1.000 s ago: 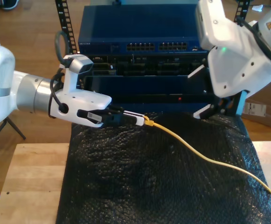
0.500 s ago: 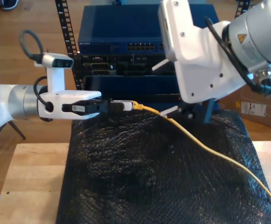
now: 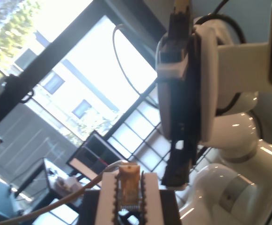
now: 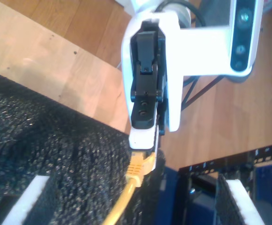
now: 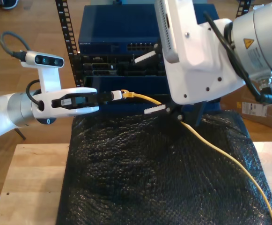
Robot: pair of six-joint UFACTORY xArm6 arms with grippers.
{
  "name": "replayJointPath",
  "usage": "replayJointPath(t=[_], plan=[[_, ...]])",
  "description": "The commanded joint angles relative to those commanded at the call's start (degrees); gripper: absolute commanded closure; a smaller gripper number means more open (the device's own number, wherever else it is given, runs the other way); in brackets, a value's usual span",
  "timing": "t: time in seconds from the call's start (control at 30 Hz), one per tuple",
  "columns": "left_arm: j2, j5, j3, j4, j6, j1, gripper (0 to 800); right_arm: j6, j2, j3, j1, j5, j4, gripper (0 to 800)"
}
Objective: Grab the cable and plug it in
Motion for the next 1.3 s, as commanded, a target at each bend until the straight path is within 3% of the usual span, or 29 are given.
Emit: replayJointPath(t=[0.13, 0.57, 0.7, 1.03, 1.2, 1.3], plan=[[0.18, 1.14, 0.00, -0.79, 0.00, 0.00, 793, -2.90, -0.62, 2.29, 0.70, -3.60, 3.16, 2], [0.18, 3.34, -0.09, -0.97, -2.90, -0.18, 791, -3.69, -0.62, 4.40, 7.74, -9.67, 3.43, 29], [0.26, 4.40, -0.09, -0.97, -3.08, -0.35, 787, -3.43, -0.62, 4.92, 7.91, -11.25, 3.52, 155], [0.44, 5.89, 0.00, -2.55, -2.90, -0.35, 777, -3.16, -0.62, 4.92, 7.91, -12.40, 3.69, 212], [0.44, 6.24, 0.09, -2.55, -2.64, -0.44, 770, -3.08, -0.62, 5.19, 7.74, -13.54, 6.07, 347], [0.44, 6.24, 0.09, -2.55, -2.55, -0.53, 770, -3.08, -0.53, 5.19, 7.74, -14.15, 6.33, 363]])
